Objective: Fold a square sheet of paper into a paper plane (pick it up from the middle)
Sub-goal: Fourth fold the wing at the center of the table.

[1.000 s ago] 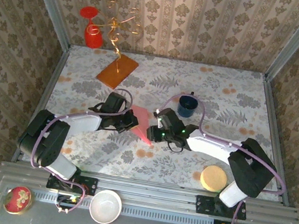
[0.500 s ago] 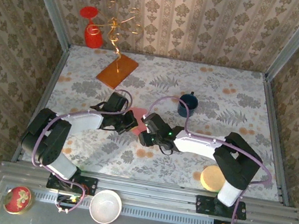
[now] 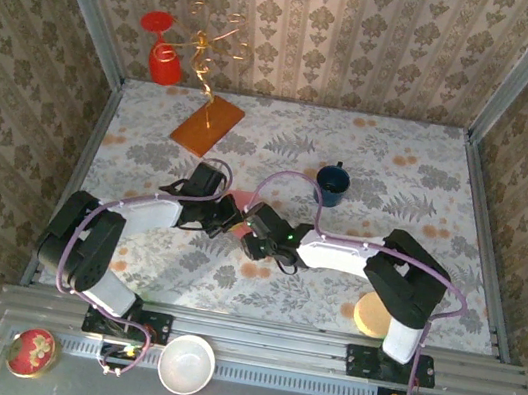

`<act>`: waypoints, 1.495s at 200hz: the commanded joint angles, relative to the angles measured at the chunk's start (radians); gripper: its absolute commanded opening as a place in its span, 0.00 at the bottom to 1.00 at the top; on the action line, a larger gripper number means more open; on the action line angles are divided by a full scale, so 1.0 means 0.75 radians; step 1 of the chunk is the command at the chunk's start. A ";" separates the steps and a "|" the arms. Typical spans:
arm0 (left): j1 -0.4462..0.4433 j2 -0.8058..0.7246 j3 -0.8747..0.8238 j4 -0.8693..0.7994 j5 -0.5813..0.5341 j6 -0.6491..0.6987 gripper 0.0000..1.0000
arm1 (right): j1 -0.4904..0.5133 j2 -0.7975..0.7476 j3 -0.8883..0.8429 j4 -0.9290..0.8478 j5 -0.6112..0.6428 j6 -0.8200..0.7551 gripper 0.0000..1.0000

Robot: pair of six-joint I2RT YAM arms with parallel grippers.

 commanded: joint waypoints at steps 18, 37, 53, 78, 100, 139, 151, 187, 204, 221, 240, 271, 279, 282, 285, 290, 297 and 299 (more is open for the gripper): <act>0.001 0.001 0.054 -0.050 0.007 -0.045 0.04 | 0.021 0.023 0.023 -0.041 0.116 -0.058 0.35; 0.001 -0.005 0.062 -0.067 0.007 -0.044 0.04 | 0.026 0.022 0.014 -0.052 0.153 -0.094 0.34; 0.003 -0.004 0.069 -0.080 0.003 -0.042 0.04 | 0.028 0.011 0.002 -0.056 0.185 -0.117 0.32; 0.001 0.003 0.075 -0.084 0.010 -0.040 0.04 | 0.029 0.000 -0.012 -0.046 0.204 -0.129 0.30; 0.002 0.000 0.077 -0.095 0.009 -0.037 0.04 | 0.032 0.000 -0.014 -0.043 0.213 -0.136 0.29; 0.003 0.001 0.085 -0.103 0.009 -0.031 0.04 | 0.034 0.013 -0.015 -0.038 0.212 -0.143 0.27; 0.002 0.001 0.085 -0.103 0.011 -0.031 0.04 | 0.036 0.014 -0.014 -0.040 0.211 -0.145 0.27; 0.002 -0.002 0.087 -0.104 0.013 -0.032 0.04 | 0.036 0.015 -0.018 -0.035 0.198 -0.151 0.23; 0.002 -0.003 0.089 -0.105 0.012 -0.031 0.05 | 0.036 0.018 -0.022 -0.032 0.199 -0.150 0.22; 0.003 -0.003 0.090 -0.107 0.012 -0.030 0.05 | 0.036 0.020 -0.020 -0.034 0.203 -0.153 0.24; 0.002 -0.002 0.091 -0.107 0.013 -0.029 0.05 | 0.036 0.032 -0.014 -0.039 0.197 -0.156 0.25; 0.002 -0.004 0.093 -0.109 0.013 -0.023 0.05 | 0.036 0.035 -0.014 -0.039 0.192 -0.155 0.24; 0.002 -0.002 0.093 -0.109 0.013 -0.023 0.05 | 0.036 0.033 -0.014 -0.037 0.191 -0.155 0.23; 0.002 -0.004 0.092 -0.109 0.013 -0.023 0.05 | 0.036 0.033 -0.013 -0.037 0.190 -0.154 0.22; 0.002 -0.004 0.091 -0.109 0.013 -0.023 0.05 | 0.036 0.033 -0.014 -0.037 0.193 -0.154 0.22; 0.002 -0.004 0.091 -0.110 0.013 -0.024 0.05 | 0.036 0.032 -0.014 -0.039 0.193 -0.154 0.21; 0.003 -0.005 0.090 -0.109 0.013 -0.026 0.05 | 0.036 0.036 -0.014 -0.040 0.196 -0.154 0.21; 0.003 -0.006 0.089 -0.109 0.012 -0.025 0.05 | 0.036 0.035 -0.014 -0.040 0.197 -0.154 0.21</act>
